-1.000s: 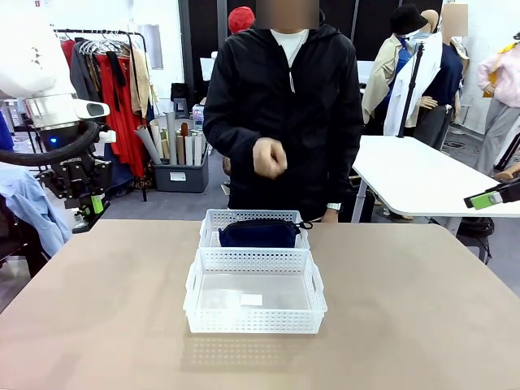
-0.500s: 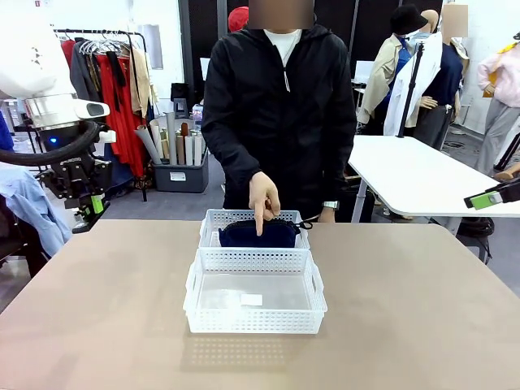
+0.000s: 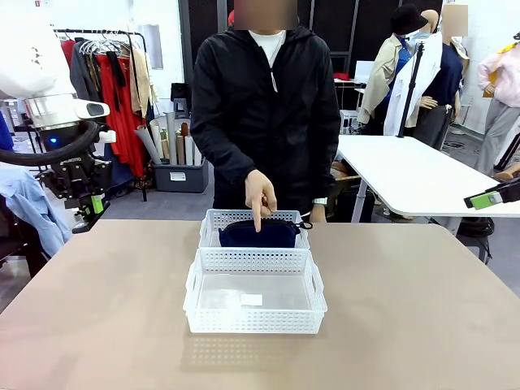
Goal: Distribute items into two baskets.
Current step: Place the picked Stapler into the Organizing basket as instructed by the person.
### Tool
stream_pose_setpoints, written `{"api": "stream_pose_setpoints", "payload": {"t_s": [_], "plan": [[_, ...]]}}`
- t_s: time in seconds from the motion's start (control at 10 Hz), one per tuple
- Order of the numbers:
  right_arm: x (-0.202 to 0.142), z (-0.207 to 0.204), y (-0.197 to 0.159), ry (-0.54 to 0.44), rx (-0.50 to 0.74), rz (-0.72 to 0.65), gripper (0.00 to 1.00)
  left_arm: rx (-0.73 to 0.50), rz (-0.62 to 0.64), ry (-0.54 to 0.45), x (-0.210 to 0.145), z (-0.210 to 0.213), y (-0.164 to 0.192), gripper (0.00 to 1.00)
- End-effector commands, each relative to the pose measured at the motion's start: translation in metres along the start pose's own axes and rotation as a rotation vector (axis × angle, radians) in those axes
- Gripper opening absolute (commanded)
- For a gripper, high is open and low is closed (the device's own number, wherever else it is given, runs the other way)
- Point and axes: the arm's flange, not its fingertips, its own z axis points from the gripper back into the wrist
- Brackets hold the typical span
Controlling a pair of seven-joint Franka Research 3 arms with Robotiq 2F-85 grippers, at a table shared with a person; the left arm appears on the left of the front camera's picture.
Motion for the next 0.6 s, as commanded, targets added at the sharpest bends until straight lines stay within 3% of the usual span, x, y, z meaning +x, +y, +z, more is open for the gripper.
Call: {"api": "stream_pose_setpoints", "payload": {"t_s": [0.0, 0.5], "plan": [[0.002, 0.000, 0.001, -0.010, 0.000, -0.003, 1.00, -0.001, 0.001, -0.010, 0.001, 0.002, 0.001, 0.12], [0.002, 0.000, 0.001, -0.010, 0.000, -0.003, 1.00, 0.062, -0.092, 0.044, 0.016, -0.008, -0.024, 0.12]]}}
